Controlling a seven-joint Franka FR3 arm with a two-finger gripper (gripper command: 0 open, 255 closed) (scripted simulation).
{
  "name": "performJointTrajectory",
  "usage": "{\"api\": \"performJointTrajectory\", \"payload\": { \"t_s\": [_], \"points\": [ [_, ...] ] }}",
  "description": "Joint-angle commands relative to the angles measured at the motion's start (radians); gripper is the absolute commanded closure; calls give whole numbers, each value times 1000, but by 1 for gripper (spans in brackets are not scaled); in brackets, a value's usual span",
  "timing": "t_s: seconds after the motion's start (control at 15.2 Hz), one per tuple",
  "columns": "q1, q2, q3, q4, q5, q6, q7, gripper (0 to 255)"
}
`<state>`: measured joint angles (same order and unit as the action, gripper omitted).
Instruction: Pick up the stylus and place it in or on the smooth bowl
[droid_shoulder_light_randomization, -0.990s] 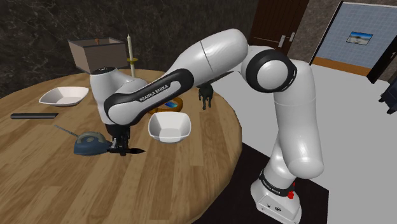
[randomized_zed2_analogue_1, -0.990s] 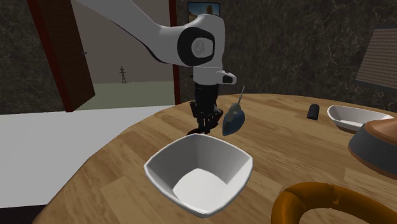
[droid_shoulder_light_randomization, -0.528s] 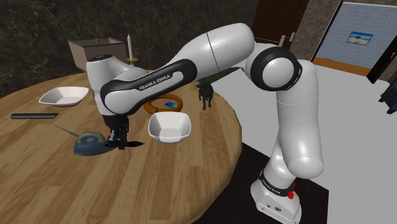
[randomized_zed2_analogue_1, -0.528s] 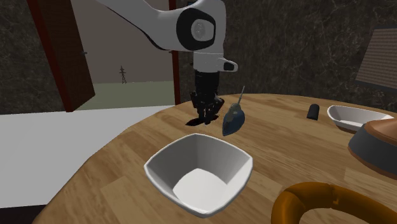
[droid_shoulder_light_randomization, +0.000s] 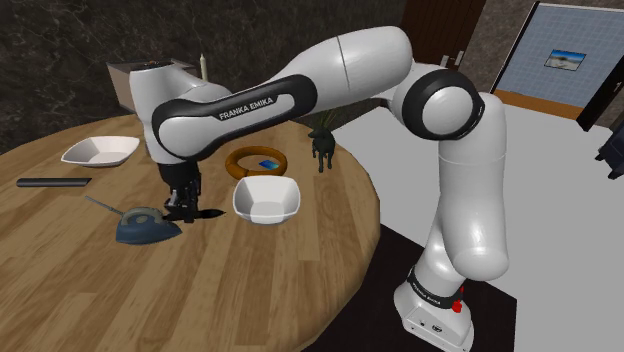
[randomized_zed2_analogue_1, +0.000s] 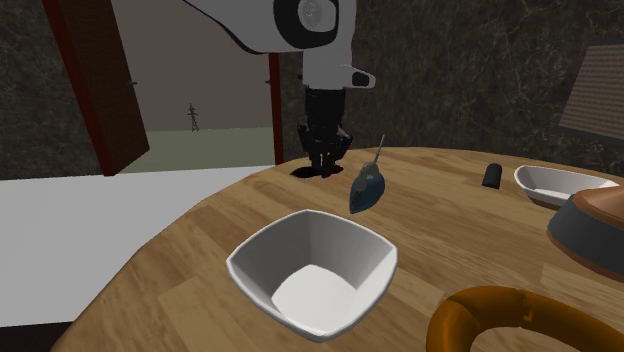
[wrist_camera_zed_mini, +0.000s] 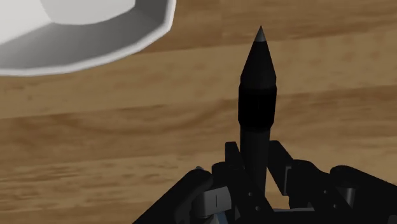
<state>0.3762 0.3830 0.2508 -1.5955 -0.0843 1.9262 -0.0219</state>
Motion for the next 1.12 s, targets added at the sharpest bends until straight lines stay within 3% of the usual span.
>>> {"api": "performJointTrajectory", "payload": {
  "t_s": [0.0, 0.53, 1.06],
  "points": [
    [1, -2, 1, 25, 1, -27, -1, 255],
    [3, -18, 4, 107, 7, -125, -4, 255],
    [-116, -244, -41, -194, 62, -43, -167, 255]
  ]
}}
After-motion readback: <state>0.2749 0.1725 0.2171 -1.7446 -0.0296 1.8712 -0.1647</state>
